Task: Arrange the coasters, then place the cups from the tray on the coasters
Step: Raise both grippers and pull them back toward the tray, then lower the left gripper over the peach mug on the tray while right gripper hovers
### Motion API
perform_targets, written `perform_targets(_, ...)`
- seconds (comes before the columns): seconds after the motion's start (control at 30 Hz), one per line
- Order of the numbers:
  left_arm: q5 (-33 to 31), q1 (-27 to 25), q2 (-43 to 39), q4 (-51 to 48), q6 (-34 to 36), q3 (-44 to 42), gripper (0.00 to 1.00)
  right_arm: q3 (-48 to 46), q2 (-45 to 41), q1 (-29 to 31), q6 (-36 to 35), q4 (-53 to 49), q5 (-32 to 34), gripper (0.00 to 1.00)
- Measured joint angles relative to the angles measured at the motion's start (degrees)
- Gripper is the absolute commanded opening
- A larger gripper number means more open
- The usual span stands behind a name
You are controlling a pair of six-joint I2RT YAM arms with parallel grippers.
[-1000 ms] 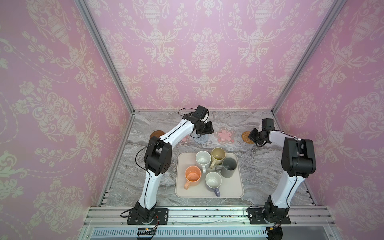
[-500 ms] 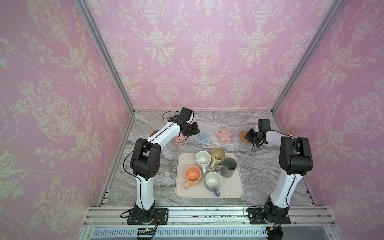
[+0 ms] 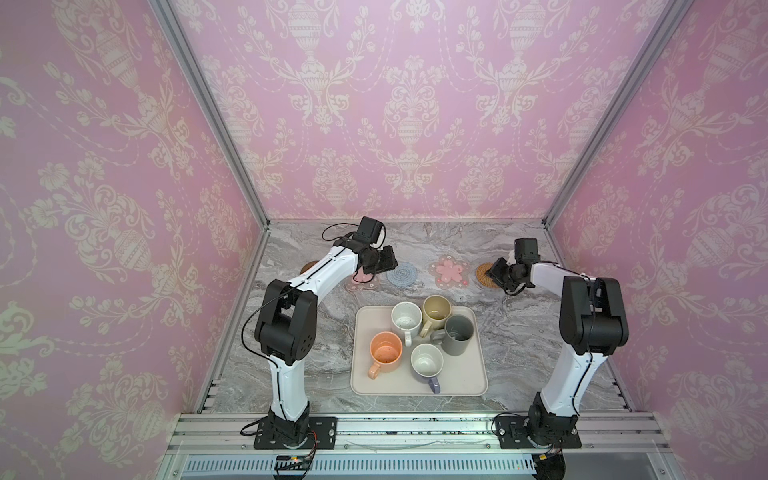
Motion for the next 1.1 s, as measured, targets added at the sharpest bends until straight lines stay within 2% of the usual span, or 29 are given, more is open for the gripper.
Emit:
perform_targets(0.2, -2.43, 0.0, -4.26, -1.09, 0.37, -2.03, 0.38, -2.97, -8.83, 0.0, 0.22, -1.51, -0.22, 0.45)
perform_targets(0.37, -5.75, -0.26, -10.45, -2.34, 1.57, -7.28, 0.4, -6.86, -18.86, 0.0, -0.46, -2.75, -0.55, 0.47)
perform_targets(0.73, -11.15, -0.63, -27.82, -5.07, 1.95, -23.69, 0.41, -18.93, -45.66, 0.0, -9.09, -15.54, 2.38, 0.51)
perform_targets(0.9, -14.29, -2.69, -35.82, -7.69, 1.75, -29.03, 0.41, -24.65, -58.66, 0.09, -10.88, -21.03, 3.15, 0.53)
perform_targets(1.1, -18.1, -4.37, -47.74, -12.55, 0.55, -35.26, 0.41, -28.24, -69.61, 0.57, -12.04, -28.06, 2.99, 0.56)
